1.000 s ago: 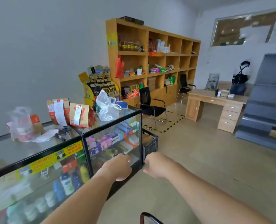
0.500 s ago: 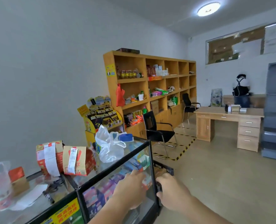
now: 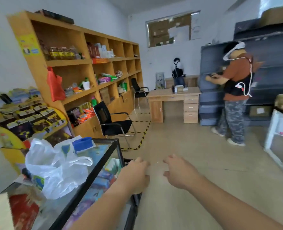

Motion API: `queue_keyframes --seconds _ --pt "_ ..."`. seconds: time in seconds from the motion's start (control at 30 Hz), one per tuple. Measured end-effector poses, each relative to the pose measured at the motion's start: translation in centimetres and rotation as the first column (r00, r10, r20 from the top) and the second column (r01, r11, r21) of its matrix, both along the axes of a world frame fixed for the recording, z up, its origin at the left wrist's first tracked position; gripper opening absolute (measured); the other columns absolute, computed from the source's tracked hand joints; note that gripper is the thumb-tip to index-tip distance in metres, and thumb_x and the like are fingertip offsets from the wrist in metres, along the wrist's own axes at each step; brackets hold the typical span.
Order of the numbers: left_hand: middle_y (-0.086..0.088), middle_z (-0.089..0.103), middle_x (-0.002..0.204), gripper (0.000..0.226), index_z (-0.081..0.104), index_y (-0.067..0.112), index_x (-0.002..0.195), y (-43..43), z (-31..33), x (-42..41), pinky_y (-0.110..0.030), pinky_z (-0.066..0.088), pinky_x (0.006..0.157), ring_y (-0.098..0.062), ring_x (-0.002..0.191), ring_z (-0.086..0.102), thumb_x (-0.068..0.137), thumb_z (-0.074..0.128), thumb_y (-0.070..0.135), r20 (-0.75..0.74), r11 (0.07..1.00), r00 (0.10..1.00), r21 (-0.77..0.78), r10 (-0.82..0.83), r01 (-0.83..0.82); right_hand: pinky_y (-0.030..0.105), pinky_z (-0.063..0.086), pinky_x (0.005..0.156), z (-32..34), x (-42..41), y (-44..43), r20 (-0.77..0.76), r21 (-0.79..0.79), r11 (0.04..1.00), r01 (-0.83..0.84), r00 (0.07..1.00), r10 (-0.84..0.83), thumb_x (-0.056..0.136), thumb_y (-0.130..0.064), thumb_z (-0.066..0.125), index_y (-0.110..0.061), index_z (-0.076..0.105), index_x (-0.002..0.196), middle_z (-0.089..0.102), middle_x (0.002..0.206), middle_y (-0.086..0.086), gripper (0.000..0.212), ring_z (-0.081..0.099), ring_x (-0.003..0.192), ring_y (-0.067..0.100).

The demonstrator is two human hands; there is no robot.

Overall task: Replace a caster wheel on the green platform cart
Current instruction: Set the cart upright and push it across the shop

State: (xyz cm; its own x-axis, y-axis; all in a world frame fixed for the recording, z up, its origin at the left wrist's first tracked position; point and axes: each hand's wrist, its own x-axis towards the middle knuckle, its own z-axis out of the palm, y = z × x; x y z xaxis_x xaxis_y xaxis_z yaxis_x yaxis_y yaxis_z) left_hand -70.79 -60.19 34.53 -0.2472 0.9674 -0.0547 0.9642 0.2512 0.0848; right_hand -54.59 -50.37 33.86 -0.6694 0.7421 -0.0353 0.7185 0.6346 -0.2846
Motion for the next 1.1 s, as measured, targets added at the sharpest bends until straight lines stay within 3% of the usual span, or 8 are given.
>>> queue_keyframes --seconds 0.1,0.23,0.47,0.73,0.93,1.1 --pt "-0.003 0.046 0.143 0.048 0.044 0.026 0.148 4.4 0.3 -2.0 -0.044 0.047 0.102 -0.029 0.132 0.046 0.101 0.049 0.03 -0.002 0.984 0.985 -0.025 -0.174 0.174 0.041 0.044 0.107 -0.3 -0.1 1.1 0.014 -0.024 0.985 0.17 0.985 -0.17 0.096 -0.04 0.059 -0.023 0.05 0.14 0.044 0.143 0.004 0.048 0.048 0.132 0.029" --pt "-0.002 0.042 0.153 0.051 0.039 0.026 0.152 10.5 0.2 -0.4 -0.042 0.045 0.107 -0.029 0.137 0.045 0.103 0.049 0.031 0.045 0.929 0.928 0.008 -0.369 0.369 0.039 0.047 0.103 0.5 2.6 2.5 0.039 -0.014 0.926 0.377 0.926 -0.377 0.095 -0.041 0.06 -0.023 0.05 0.14 0.045 0.139 0.004 0.049 0.05 0.128 0.029" --pt "-0.005 0.048 0.129 0.041 0.049 0.023 0.134 20.4 -1.8 6.7 -0.047 0.05 0.1 -0.032 0.124 0.052 0.094 0.053 0.032 0.037 0.733 0.732 -0.009 -0.68 0.681 0.037 0.043 0.103 0.9 8.8 6.9 0.082 -0.032 0.723 0.69 0.722 -0.687 0.099 -0.037 0.056 -0.025 0.045 0.145 0.04 0.146 0.0 0.049 0.046 0.134 0.024" --pt "-0.006 0.049 0.126 0.025 0.052 0.018 0.118 34.5 0.4 11.1 -0.042 0.05 0.091 -0.032 0.121 0.054 0.097 0.055 0.03 -0.04 0.593 0.591 -0.036 -0.805 0.805 0.041 0.05 0.099 -0.6 13.1 18.7 0.06 -0.081 0.54 0.838 0.545 -0.836 0.101 -0.037 0.053 -0.027 0.041 0.148 0.041 0.143 -0.001 0.05 0.049 0.129 0.023" --pt "-0.001 0.051 0.127 0.031 0.055 0.021 0.127 45.0 0.3 12.3 -0.042 0.052 0.093 -0.028 0.121 0.055 0.097 0.055 0.03 0.016 0.566 0.566 -0.004 -0.824 0.825 0.041 0.051 0.097 -0.3 13.4 26.8 0.046 -0.082 0.484 0.871 0.488 -0.871 0.1 -0.033 0.052 -0.03 0.044 0.146 0.042 0.144 -0.003 0.046 0.05 0.13 0.021" --pt "0.003 0.048 0.138 0.042 0.05 0.024 0.14 52.4 -0.4 17.5 -0.04 0.051 0.096 -0.027 0.126 0.054 0.099 0.055 0.032 0.008 0.411 0.411 0.02 -0.911 0.911 0.038 0.052 0.092 0.0 17.3 30.2 0.065 -0.017 0.33 0.944 0.331 -0.942 0.1 -0.033 0.053 -0.025 0.05 0.139 0.048 0.136 0.0 0.039 0.056 0.121 0.025"
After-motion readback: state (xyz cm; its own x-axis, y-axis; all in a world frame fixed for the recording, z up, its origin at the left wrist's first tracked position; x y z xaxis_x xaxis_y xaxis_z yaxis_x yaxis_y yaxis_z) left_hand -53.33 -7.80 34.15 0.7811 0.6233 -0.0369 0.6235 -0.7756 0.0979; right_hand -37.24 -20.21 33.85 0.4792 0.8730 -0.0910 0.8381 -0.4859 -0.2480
